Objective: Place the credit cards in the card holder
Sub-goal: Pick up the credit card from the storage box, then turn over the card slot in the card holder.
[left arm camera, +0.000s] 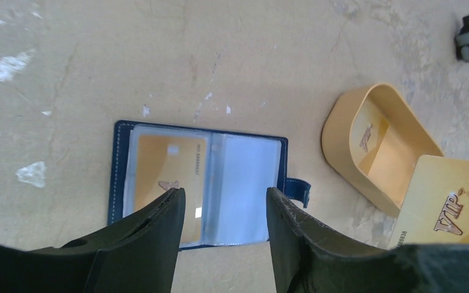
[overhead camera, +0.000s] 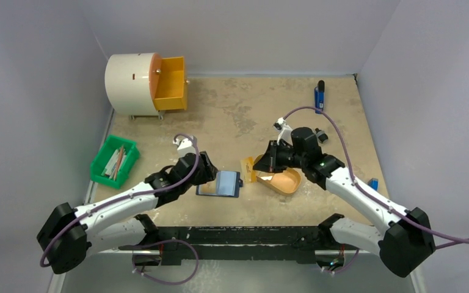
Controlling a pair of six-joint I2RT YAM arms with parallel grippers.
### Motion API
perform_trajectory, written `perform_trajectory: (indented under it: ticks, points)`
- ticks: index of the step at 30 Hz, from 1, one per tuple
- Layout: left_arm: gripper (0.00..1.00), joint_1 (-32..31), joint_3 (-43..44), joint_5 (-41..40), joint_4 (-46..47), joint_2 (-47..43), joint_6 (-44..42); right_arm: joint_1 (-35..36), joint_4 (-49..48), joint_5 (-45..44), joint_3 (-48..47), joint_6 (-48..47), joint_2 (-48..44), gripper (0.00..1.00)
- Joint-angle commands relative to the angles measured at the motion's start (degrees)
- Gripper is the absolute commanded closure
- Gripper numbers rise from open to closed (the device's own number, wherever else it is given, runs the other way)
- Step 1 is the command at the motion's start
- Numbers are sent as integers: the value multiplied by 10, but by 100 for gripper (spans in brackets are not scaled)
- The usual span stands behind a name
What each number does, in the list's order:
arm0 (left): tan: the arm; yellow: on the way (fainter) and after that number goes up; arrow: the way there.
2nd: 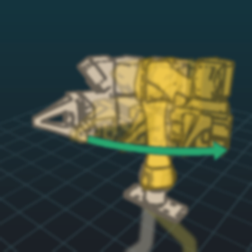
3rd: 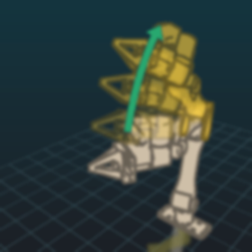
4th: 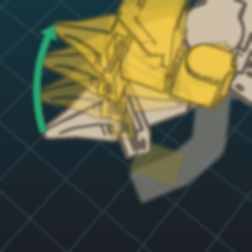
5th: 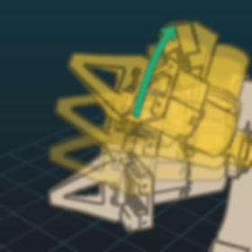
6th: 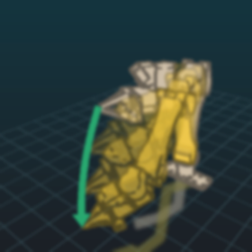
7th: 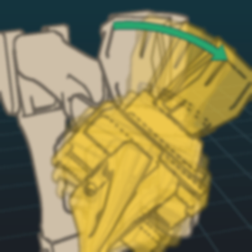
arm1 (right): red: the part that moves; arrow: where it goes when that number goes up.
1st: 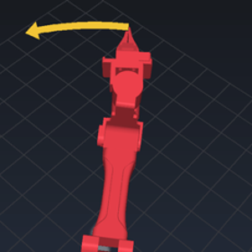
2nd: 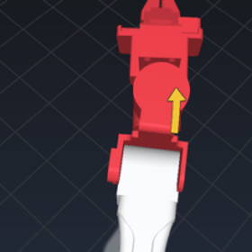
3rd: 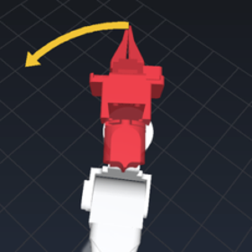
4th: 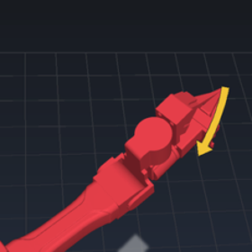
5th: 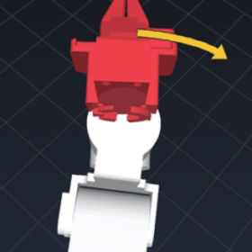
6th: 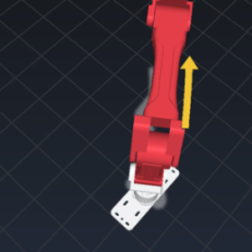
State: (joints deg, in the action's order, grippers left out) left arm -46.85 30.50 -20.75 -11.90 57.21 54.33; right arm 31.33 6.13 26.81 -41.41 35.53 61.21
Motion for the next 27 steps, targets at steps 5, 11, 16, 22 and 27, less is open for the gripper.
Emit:
perform_trajectory:
  ticks: [5, 11, 16, 22, 27]
  points:
    - [51, -24, 17, -15, 34, 56, -7, 77, -79, -27, 10, 77, 69, 100]
    - [53, -24, 11, -19, 38, 56, -6, 87, -96, -54, 16, 150, 134, 100]
    - [47, -47, 31, -2, 52, 90, -34, 86, -63, -94, 16, 156, 119, 100]
    - [50, -94, 70, -24, 46, 182, -53, 86, -20, -94, 16, 149, 94, 100]
    - [53, -96, 72, -32, 54, 212, -46, 86, -13, -92, 28, 147, 74, 100]
